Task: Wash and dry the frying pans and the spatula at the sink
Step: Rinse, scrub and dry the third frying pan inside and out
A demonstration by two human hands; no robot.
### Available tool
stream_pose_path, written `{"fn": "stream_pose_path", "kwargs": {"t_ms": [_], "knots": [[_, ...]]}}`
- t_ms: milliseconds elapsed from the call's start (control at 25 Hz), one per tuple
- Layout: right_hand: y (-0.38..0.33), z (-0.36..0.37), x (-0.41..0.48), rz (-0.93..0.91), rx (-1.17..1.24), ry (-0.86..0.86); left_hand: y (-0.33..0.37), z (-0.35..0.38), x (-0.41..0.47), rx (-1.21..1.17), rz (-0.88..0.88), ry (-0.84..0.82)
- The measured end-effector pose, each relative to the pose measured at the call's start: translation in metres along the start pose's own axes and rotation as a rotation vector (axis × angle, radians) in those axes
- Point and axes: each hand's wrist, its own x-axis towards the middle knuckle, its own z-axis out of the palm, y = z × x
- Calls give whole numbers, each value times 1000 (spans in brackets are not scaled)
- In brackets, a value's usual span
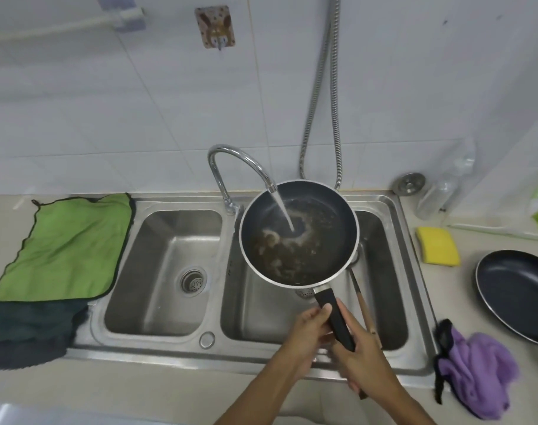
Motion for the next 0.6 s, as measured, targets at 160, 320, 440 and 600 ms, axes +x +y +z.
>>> {"fn": "stream_pose_path", "kwargs": {"t_ms": [160,320,440,600], "knots": [[7,-6,4,30,25,18,11,-6,-3,174,-49,-131],[10,-13,11,97,48,-8,54,-89,16,437,-64,184],[13,-17,15,120,28,-4,103,-147,46,371,44,565],[12,-19,21,149,5,-3,147,-163,95,187,92,617]]}}
